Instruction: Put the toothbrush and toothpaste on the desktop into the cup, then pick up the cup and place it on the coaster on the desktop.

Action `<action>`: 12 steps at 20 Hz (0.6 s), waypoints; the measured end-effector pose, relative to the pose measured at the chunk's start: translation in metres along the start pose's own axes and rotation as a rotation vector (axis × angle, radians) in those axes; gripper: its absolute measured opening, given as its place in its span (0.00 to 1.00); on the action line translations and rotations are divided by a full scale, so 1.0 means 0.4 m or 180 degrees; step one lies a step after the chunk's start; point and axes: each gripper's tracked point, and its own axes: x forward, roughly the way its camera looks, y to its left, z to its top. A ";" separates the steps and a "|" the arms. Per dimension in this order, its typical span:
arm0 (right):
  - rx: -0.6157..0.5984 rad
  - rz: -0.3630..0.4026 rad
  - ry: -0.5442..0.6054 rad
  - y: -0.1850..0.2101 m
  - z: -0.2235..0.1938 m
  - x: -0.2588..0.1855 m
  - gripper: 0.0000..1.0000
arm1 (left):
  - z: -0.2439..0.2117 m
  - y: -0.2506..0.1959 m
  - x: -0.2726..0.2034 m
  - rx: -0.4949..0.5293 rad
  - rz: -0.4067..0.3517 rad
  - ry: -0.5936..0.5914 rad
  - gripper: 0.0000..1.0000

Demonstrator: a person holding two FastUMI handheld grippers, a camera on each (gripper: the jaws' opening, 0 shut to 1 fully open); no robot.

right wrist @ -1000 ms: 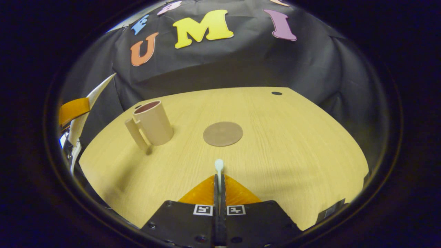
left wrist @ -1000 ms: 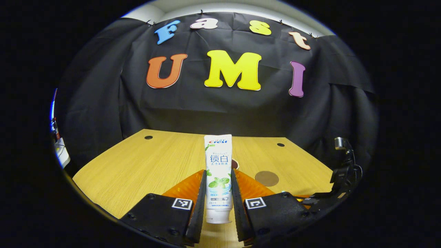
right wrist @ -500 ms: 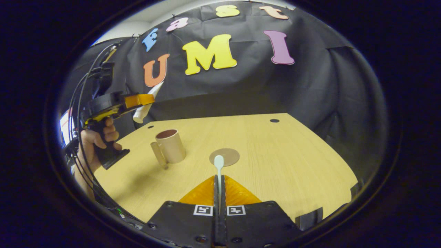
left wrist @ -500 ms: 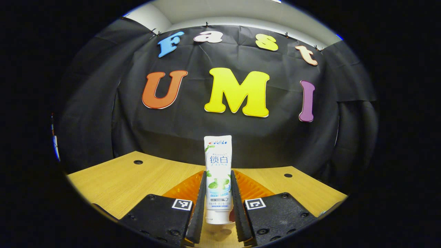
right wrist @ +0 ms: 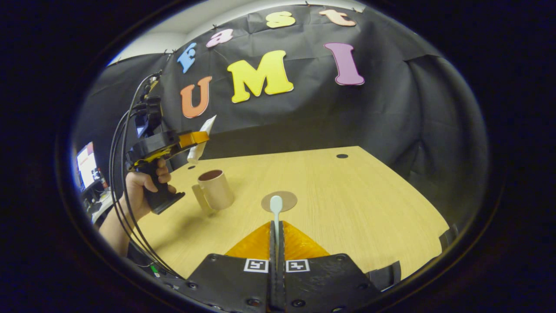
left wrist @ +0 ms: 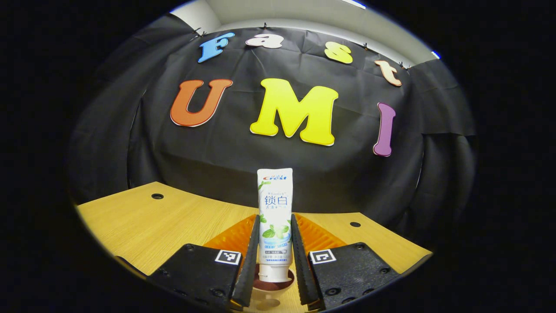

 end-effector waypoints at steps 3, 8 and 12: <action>0.0027 -0.0006 -0.0016 -0.008 0.003 -0.001 0.00 | -0.005 -0.005 -0.001 0.0051 -0.0027 0.0020 0.45; 0.0070 -0.0041 -0.0055 -0.019 0.009 -0.007 0.00 | -0.029 0.005 0.002 0.0044 -0.0003 0.0095 0.45; 0.0061 -0.0038 -0.0058 -0.012 0.007 -0.005 0.00 | -0.028 0.015 -0.013 0.0032 0.0021 0.0098 0.45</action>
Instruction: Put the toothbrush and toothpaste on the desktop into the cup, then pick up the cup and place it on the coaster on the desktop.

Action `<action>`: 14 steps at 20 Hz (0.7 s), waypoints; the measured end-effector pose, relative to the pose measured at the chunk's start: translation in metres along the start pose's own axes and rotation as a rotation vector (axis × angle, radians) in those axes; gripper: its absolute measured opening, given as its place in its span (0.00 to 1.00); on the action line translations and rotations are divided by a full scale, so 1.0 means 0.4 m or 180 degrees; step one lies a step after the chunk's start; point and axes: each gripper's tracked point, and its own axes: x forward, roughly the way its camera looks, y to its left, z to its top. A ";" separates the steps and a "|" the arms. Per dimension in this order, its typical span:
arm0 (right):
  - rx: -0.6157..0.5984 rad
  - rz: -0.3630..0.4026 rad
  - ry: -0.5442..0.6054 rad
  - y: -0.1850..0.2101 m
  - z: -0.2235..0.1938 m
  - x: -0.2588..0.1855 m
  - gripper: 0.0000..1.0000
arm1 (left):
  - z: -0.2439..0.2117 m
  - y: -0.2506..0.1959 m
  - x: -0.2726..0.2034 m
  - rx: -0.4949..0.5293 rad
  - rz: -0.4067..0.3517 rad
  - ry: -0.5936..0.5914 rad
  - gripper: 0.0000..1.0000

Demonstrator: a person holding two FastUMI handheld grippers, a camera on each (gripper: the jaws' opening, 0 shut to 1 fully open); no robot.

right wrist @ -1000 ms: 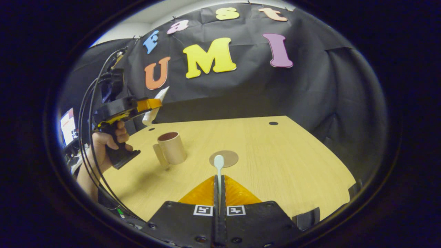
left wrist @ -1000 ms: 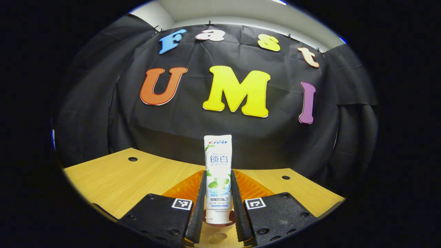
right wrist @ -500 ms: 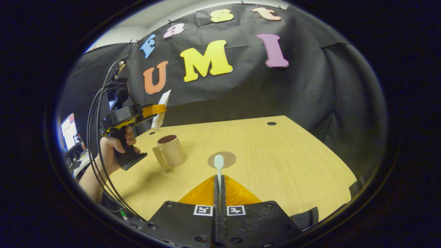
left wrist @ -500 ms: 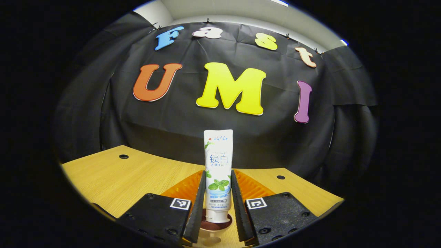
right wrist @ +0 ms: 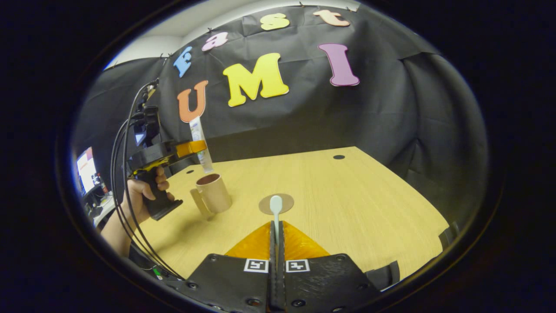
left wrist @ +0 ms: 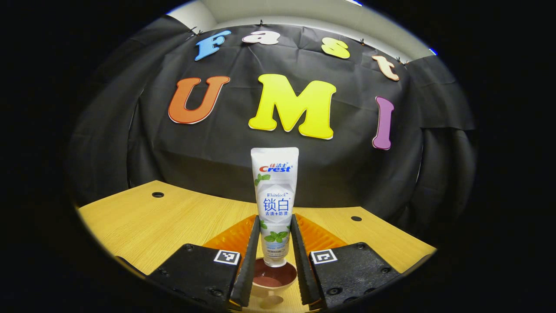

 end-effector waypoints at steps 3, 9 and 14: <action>-0.0004 0.0036 0.0001 0.014 0.001 -0.001 0.00 | -0.017 0.007 -0.007 0.0007 0.0013 0.0050 0.45; -0.0031 0.0030 -0.0002 0.016 -0.003 -0.005 0.00 | -0.012 0.009 -0.017 0.0028 0.0020 0.0023 0.50; -0.0061 0.0075 0.0001 0.032 -0.005 0.004 0.00 | -0.049 0.024 -0.028 0.0057 0.0053 0.0166 0.89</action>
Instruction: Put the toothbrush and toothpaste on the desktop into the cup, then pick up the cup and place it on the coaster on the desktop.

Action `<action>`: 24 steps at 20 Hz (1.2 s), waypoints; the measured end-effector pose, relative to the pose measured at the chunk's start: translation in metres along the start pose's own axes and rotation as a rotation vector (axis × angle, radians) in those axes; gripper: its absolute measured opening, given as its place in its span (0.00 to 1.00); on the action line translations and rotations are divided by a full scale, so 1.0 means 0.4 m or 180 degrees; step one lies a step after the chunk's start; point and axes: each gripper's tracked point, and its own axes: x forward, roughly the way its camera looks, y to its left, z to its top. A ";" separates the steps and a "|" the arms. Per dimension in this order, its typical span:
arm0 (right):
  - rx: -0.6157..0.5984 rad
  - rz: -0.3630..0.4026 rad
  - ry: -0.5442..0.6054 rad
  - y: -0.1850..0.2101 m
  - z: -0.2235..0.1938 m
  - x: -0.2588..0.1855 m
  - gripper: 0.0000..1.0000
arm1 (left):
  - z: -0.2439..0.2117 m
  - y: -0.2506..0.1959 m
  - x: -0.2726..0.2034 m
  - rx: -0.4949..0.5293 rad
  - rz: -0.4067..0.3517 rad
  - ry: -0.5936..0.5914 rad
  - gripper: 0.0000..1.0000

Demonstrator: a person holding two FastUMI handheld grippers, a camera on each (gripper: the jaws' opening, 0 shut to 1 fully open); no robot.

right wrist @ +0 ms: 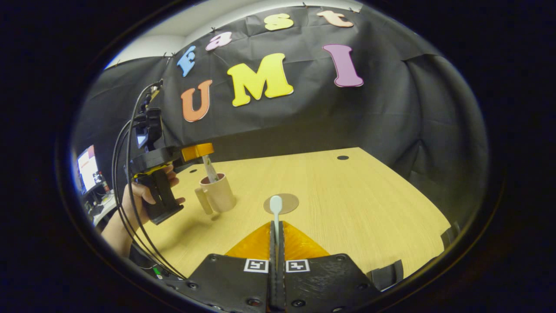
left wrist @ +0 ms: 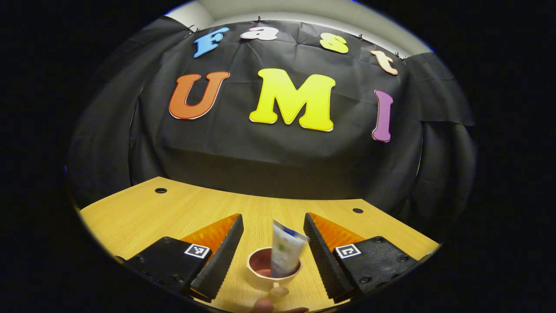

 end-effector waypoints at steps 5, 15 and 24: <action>-0.0232 0.0246 -0.0216 0.080 0.075 0.025 0.00 | 0.032 0.056 -0.045 -0.0047 0.0113 -0.0107 0.98; -0.0647 0.0883 -0.1007 0.349 0.350 0.202 0.00 | 0.094 0.183 -0.203 0.0000 0.0358 -0.0308 0.98; -0.0689 0.0977 -0.1474 0.468 0.461 0.405 0.00 | 0.034 0.244 -0.304 -0.0019 0.0455 -0.0134 0.98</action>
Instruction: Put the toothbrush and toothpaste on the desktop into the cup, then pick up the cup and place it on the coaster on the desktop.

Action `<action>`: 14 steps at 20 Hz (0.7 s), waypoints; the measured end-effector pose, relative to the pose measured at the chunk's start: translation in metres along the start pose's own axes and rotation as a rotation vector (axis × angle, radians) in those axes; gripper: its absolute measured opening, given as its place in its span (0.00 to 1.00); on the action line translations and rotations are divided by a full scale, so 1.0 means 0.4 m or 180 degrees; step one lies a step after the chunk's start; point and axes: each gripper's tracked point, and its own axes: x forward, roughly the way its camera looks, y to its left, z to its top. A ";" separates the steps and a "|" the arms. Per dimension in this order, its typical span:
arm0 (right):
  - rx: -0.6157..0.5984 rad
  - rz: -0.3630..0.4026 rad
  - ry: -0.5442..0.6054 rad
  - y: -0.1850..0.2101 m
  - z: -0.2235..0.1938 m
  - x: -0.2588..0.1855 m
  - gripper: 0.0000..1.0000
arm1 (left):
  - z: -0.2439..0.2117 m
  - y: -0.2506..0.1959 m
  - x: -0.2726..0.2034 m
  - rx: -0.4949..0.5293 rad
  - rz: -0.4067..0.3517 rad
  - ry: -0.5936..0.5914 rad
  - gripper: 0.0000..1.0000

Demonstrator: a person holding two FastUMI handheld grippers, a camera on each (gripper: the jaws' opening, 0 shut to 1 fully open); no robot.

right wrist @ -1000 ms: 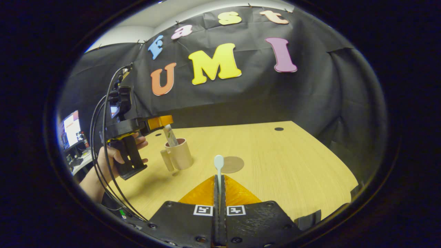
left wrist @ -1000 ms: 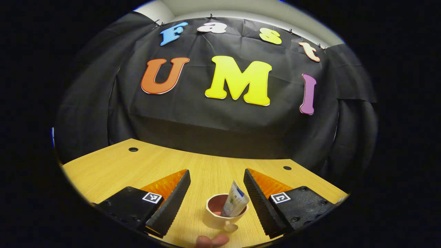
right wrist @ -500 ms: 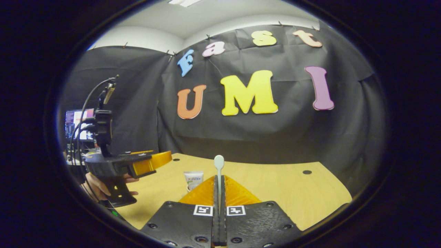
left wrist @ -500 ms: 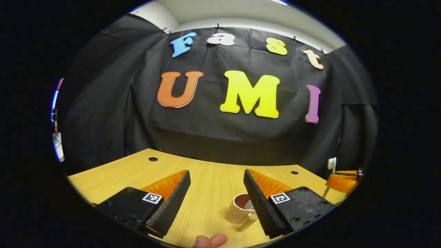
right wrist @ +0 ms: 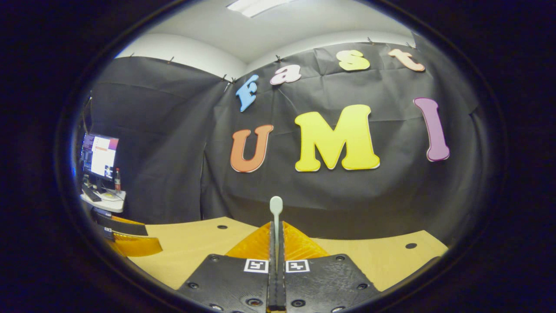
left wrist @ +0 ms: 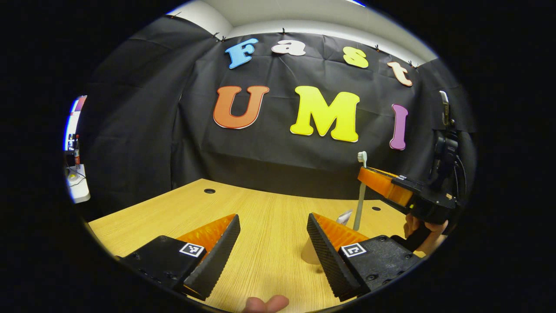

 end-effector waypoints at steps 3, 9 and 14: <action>0.0128 -0.0149 -0.0075 -0.018 -0.005 0.045 0.00 | -0.001 0.013 -0.004 -0.0008 0.0024 -0.0007 0.98; 0.0324 -0.0018 -0.0027 0.019 -0.041 0.066 0.00 | -0.021 0.021 0.000 -0.0032 0.0013 0.0061 0.98; 0.0250 0.0068 0.0020 0.047 -0.069 0.055 0.00 | -0.026 0.027 0.001 -0.0049 0.0025 0.0073 0.98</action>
